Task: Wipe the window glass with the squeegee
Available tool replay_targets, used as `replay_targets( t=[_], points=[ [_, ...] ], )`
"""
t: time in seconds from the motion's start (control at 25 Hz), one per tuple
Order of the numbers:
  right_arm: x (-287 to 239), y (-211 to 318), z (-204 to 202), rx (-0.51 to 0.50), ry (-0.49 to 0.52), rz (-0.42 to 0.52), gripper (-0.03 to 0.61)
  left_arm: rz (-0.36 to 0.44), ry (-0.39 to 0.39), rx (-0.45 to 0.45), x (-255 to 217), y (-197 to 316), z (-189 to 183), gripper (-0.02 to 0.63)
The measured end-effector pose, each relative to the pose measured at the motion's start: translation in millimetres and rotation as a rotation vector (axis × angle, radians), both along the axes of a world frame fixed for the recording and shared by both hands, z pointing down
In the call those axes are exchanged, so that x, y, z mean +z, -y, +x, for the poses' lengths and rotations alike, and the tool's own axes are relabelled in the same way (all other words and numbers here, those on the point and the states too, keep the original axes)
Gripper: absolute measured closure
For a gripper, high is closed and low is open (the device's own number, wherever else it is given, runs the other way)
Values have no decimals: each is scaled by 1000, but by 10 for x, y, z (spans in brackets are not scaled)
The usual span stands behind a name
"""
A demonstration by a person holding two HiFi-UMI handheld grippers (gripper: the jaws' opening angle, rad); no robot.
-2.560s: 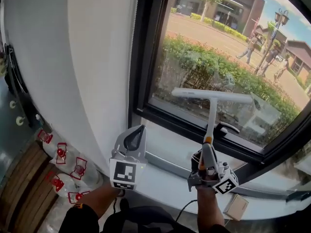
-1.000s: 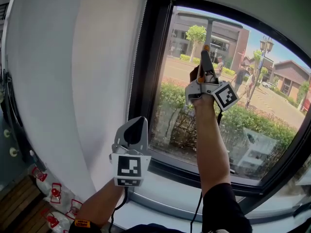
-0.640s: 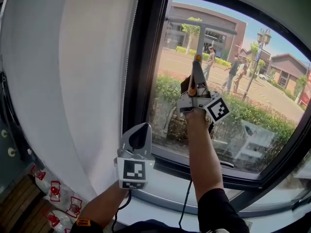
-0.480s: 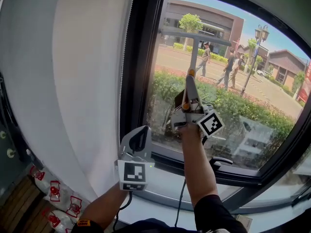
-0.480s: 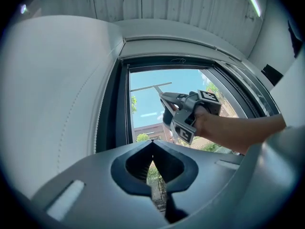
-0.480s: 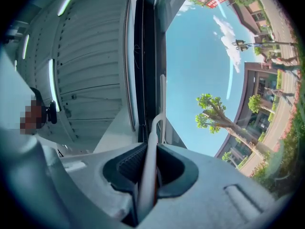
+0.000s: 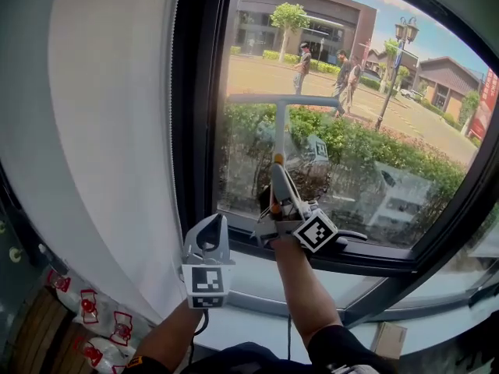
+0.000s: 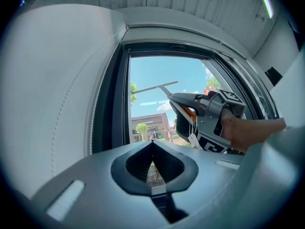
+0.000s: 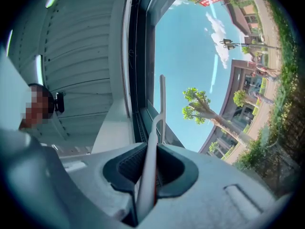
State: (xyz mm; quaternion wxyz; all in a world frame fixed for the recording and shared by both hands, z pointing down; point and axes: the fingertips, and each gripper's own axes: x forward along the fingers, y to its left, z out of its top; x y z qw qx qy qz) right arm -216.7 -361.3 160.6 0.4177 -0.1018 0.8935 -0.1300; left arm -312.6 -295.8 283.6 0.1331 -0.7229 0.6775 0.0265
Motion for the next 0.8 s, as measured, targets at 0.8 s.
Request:
replay_targets(
  t=[0.8],
  points=[
    [-1388, -174, 590, 50, -26, 245, 529, 242, 103, -57, -1252, -155, -41, 595]
  ],
)
